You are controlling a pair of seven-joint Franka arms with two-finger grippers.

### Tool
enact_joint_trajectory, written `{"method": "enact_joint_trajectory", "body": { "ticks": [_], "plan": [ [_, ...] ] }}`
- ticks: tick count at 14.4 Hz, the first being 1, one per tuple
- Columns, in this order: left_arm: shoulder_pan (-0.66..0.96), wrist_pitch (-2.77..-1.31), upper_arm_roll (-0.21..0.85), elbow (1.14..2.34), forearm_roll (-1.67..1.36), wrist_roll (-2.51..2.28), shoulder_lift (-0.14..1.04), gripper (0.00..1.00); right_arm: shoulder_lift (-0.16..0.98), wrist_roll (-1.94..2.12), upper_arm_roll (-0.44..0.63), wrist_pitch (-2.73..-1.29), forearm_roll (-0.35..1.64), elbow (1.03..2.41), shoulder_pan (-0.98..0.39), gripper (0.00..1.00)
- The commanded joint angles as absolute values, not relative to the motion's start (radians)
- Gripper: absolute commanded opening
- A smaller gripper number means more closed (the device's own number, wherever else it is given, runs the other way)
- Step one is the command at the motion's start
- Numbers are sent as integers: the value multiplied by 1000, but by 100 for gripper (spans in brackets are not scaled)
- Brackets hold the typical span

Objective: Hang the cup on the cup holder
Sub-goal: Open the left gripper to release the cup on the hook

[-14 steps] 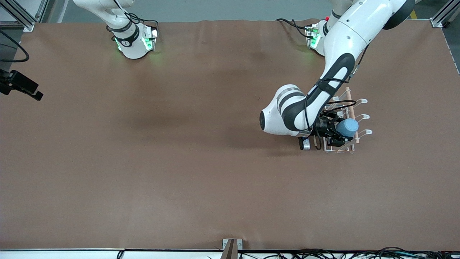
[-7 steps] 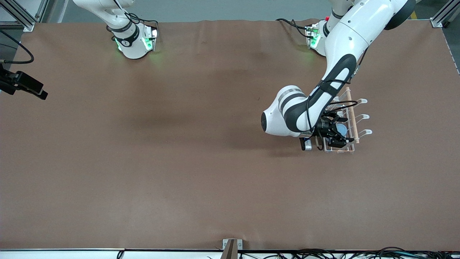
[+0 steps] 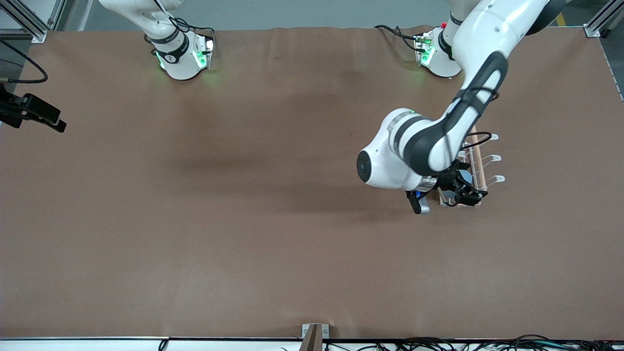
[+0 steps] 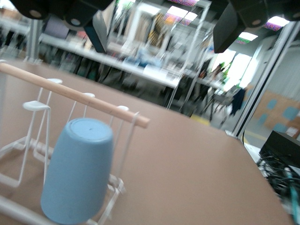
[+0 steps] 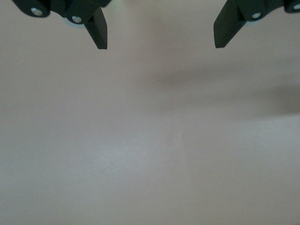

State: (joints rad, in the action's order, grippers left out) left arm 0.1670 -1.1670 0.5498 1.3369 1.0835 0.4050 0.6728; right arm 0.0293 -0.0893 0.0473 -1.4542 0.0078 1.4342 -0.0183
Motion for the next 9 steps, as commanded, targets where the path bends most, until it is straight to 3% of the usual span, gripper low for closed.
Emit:
{"method": "enact_joint_trajectory", "body": {
  "ticks": [1,9],
  "plan": [
    [180,-1186,561,1184,1008,344,673,100,25,-78,43,-1447,15,1436,-15,100],
    [45,-1417,566,1158,544,-167,459,100,25,-78,40,-1442,15,1436,-17,100]
  ]
}}
